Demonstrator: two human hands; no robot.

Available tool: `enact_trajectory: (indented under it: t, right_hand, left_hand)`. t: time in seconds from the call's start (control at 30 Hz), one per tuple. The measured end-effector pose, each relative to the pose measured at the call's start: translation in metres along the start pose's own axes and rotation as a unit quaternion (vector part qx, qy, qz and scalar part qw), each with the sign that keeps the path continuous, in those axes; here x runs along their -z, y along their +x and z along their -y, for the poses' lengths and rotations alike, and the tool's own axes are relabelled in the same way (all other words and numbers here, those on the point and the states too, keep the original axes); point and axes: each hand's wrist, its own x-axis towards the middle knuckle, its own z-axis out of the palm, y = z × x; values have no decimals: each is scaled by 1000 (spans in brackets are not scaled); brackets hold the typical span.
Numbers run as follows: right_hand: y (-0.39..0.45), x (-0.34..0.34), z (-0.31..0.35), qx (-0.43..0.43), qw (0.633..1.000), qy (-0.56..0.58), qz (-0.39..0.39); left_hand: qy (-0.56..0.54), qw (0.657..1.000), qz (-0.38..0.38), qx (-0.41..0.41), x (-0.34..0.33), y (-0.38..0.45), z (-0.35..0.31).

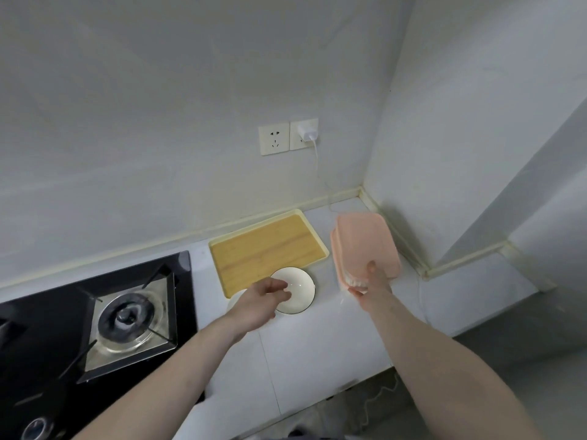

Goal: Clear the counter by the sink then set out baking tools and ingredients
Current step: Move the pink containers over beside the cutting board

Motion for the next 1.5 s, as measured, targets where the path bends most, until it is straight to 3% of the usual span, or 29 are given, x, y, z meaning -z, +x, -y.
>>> enact_trajectory:
  t: [0.53,0.7,0.97,1.07,1.13,1.23,1.33,1.5]
  right_hand:
    - [13,-26,47,2,992,-53,118]
    - [12,-28,43,9,994,-63,83]
    - [-26,-28,-46,43,990,-130,-20]
    - [-73,-47,-77,1,994,-106,-18]
    - [-113,-67,-99,51,989,-140,23]
    - [-176,-92,-125,161,944,-230,173]
    - [-245,-112,-162,178,880,-322,302]
    - [-349,-125,-235,160,708,-474,499]
  left_hand:
    - [-56,992,-100,43,20,-14,37]
    - [-61,990,-113,62,21,-25,49]
    - [-42,986,-153,58,40,-63,81]
    - [-45,980,-181,69,53,-92,96]
    - [-60,975,-197,80,65,-121,108]
    - [-31,970,-234,63,80,-164,128]
    - [0,957,-287,43,101,-219,155]
    - [87,923,-373,27,139,-314,200]
